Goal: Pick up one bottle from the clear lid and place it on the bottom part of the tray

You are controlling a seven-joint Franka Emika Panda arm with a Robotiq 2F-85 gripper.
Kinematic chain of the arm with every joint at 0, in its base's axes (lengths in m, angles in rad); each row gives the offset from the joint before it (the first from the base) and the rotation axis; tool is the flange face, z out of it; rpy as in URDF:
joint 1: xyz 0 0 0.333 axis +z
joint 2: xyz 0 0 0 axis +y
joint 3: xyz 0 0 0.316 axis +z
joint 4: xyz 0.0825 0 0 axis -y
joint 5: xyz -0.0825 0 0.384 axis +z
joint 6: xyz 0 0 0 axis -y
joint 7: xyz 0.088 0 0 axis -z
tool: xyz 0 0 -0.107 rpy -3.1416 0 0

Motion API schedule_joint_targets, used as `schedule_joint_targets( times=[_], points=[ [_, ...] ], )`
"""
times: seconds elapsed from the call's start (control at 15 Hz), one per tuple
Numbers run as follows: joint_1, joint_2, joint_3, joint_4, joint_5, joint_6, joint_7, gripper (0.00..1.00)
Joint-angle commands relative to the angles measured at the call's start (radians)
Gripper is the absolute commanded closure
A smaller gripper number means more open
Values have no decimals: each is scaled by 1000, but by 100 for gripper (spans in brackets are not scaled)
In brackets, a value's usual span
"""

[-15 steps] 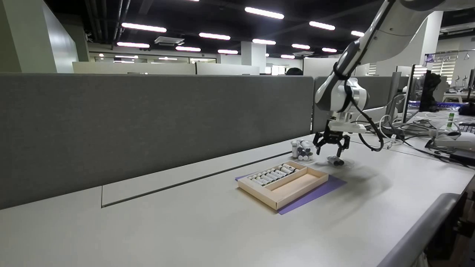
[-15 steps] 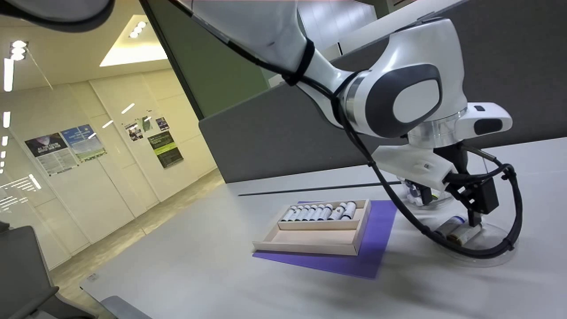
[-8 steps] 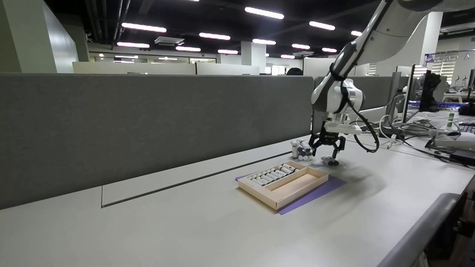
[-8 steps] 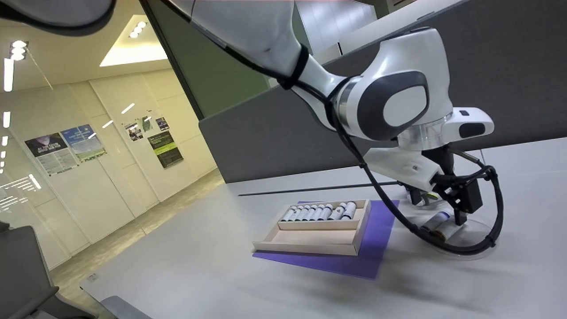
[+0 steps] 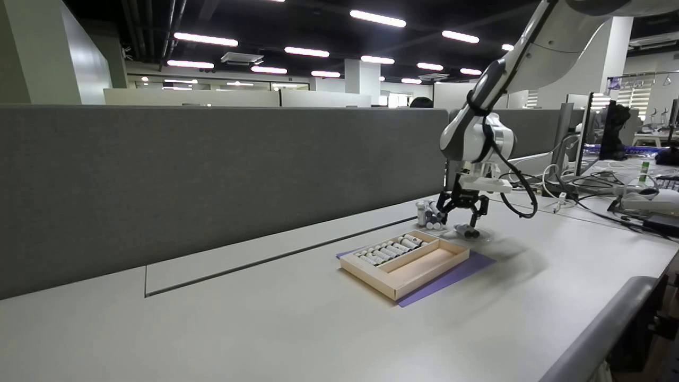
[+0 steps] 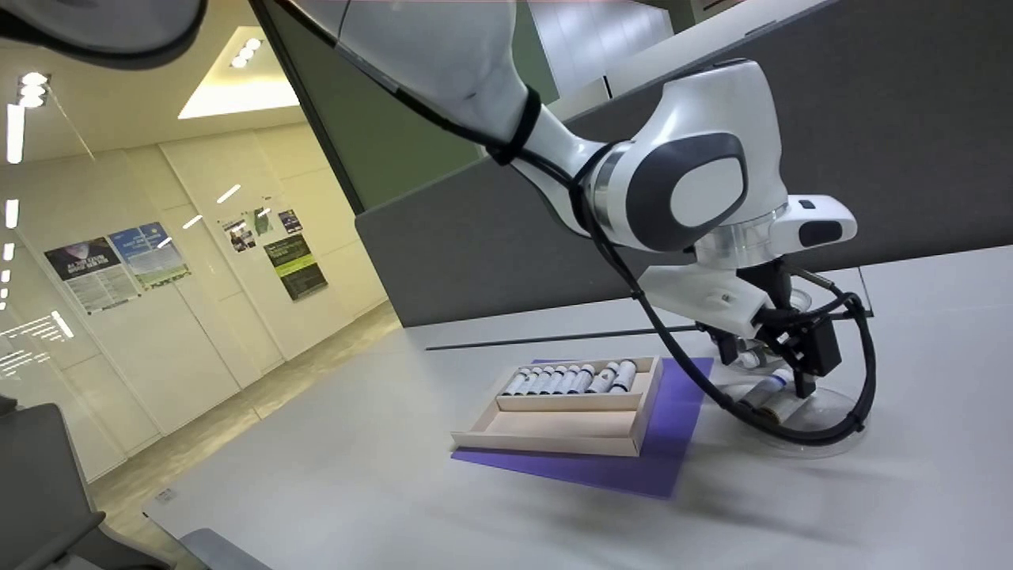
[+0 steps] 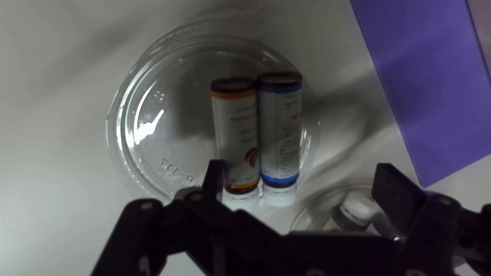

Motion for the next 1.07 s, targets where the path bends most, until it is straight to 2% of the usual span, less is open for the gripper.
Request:
schedule_joint_targets(
  times=[0.0,0.53,1.0],
  points=[
    [23,-28,-21,13,-40,-60,60,0],
    [11,-7,8,47,-30,-103,34,0],
    [16,6,-4,51,-38,-116,48,0]
  ],
)
